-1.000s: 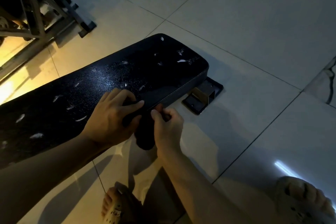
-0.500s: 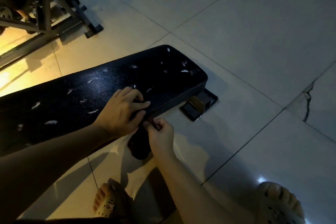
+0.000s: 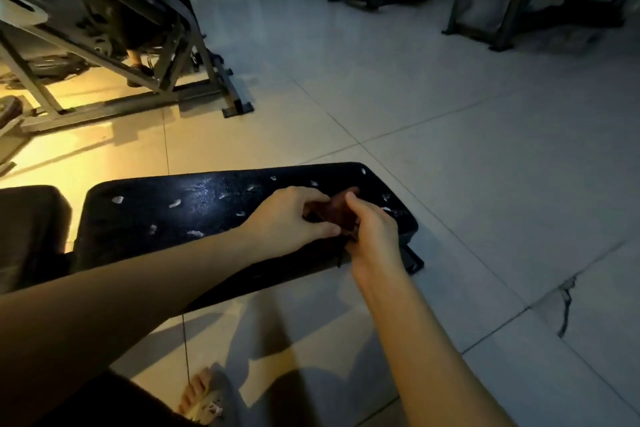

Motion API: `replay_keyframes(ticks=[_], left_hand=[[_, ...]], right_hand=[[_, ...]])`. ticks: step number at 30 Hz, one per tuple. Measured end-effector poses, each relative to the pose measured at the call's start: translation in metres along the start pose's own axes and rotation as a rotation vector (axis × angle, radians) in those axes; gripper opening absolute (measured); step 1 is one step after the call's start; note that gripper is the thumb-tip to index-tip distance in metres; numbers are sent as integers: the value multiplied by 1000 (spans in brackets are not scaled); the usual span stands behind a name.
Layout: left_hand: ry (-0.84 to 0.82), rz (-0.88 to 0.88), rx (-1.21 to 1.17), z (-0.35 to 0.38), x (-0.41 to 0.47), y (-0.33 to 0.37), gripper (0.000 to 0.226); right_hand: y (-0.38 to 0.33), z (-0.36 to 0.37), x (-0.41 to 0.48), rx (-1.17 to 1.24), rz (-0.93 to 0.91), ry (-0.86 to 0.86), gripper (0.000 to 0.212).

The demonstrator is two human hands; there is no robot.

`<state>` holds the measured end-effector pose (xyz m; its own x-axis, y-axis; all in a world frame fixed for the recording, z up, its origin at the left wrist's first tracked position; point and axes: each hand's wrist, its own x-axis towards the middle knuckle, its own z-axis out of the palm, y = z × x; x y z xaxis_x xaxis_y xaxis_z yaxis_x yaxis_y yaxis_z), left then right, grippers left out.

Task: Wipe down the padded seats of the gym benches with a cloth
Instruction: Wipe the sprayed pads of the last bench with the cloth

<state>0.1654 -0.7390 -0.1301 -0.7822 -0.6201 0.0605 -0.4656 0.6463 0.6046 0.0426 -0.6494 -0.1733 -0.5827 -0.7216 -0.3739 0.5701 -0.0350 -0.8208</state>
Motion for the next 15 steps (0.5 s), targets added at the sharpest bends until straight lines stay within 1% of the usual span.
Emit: replay_keyframes(ticks=[2, 5, 8, 10, 12, 14, 15], left_hand=[[54, -67, -119, -21, -6, 5, 23], [80, -177, -361, -58, -22, 13, 18], [70, -268, -541, -94, -46, 13, 17], [17, -283, -640, -114, -64, 8, 20], [2, -280, -732, -130, -79, 1, 23], [21, -274, -812, -142, -89, -3, 26], [33, -273, -834, -148, -95, -6, 27]], right_hand=[[-18, 13, -9, -71, -47, -116, 22], [-43, 33, -22, -278, -143, -272, 29], [-65, 54, -37, -480, -198, -411, 24], [-76, 70, -48, -597, -229, -471, 17], [-88, 86, -57, -694, -246, -541, 12], [-99, 97, -65, -726, -216, -633, 7], [-102, 103, -69, -720, -193, -676, 10]])
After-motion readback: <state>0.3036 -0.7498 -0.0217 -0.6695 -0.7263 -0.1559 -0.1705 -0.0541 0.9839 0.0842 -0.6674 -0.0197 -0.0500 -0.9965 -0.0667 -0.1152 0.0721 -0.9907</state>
